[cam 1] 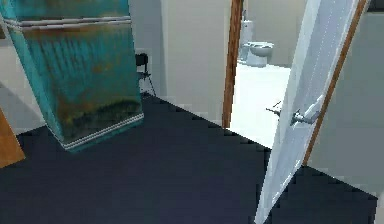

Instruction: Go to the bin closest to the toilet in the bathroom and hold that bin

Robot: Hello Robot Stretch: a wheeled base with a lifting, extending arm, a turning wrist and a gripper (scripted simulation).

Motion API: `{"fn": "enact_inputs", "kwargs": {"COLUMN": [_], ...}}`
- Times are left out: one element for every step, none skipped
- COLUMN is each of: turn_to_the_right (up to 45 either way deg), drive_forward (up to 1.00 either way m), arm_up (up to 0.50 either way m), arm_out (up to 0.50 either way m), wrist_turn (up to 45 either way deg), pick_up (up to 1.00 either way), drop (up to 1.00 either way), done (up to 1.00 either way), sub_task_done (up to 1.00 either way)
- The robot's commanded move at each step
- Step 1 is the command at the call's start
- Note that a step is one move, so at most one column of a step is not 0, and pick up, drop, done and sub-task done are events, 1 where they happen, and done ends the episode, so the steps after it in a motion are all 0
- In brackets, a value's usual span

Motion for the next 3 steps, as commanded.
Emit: {"fn": "enact_inputs", "kwargs": {"turn_to_the_right": [6.0,0.0,-15.0], "drive_forward": [0.0,0.55,0.0], "arm_up": [0.0,0.0,0.0], "arm_out": [0.0,0.0,0.0], "wrist_turn": [0.0,0.0,0.0], "pick_up": [0.0,0.0,0.0], "drop": [0.0,0.0,0.0], "done": [0.0,0.0,0.0], "sub_task_done": [0.0,0.0,0.0]}}
